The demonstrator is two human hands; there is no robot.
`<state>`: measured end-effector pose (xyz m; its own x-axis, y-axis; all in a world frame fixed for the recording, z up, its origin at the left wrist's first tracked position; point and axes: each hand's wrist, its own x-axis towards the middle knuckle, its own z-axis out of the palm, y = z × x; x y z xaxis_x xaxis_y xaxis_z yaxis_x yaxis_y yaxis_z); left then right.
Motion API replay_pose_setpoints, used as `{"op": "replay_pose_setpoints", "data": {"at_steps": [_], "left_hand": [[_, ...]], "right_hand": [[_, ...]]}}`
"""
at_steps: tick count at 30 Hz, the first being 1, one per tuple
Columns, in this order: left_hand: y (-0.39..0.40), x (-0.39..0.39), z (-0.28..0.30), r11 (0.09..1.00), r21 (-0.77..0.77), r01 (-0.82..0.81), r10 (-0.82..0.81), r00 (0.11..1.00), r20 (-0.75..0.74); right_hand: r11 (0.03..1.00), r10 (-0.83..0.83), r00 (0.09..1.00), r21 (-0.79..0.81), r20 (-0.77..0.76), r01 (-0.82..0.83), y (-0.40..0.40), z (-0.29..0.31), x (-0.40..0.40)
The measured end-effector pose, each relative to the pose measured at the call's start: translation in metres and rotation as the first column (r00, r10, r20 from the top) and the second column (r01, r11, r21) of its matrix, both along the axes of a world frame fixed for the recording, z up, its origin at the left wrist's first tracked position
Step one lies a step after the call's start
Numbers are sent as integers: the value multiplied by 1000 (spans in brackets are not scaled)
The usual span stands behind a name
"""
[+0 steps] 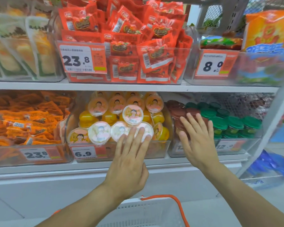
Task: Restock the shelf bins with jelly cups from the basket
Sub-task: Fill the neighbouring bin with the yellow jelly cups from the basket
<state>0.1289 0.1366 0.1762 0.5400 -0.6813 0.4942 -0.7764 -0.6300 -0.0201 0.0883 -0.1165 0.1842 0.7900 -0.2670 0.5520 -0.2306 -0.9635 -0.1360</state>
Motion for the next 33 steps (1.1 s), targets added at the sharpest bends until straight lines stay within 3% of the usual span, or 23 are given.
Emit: {"op": "replay_pose_setpoints", "data": {"at_steps": [4,6,9,11,14,17,22,27,29,31,33], "left_hand": [[-51,-21,8,996,-29,90,-91,995,-50],[-80,-28,19,986,-100,133,-142,986,-87],[-122,-30,45,972,-164,168,-192,972,-139],[-149,-24,57,988,-79,130,-141,977,-159],[-177,-18,55,996,73,45,-30,981,-193],[-187,-13,42,973,231,-4,43,986,-162],[-190,-12,37,975,223,-18,44,993,-114],[-187,-12,44,973,229,-4,45,984,-174],[-179,-17,46,990,140,13,13,983,-181],[-166,-25,43,985,-124,118,-139,975,-172],[-146,-36,34,859,-460,225,-325,934,-149]], "right_hand": [[999,34,998,16,46,-34,2,6,3],[991,89,983,89,157,-104,-7,18,0],[967,-95,913,253,396,-9,-52,45,-13],[923,-278,925,339,257,183,-90,52,-25],[918,-293,946,234,-138,319,-126,30,-37],[942,-250,956,190,-155,277,-135,19,-34],[931,-256,945,210,-204,298,-129,26,-28],[925,-212,923,240,-321,296,-137,43,-34],[928,-202,951,264,-232,262,-132,41,-41],[945,-219,976,253,21,207,-117,38,-52],[982,-170,935,135,311,134,-91,38,-61]]}}
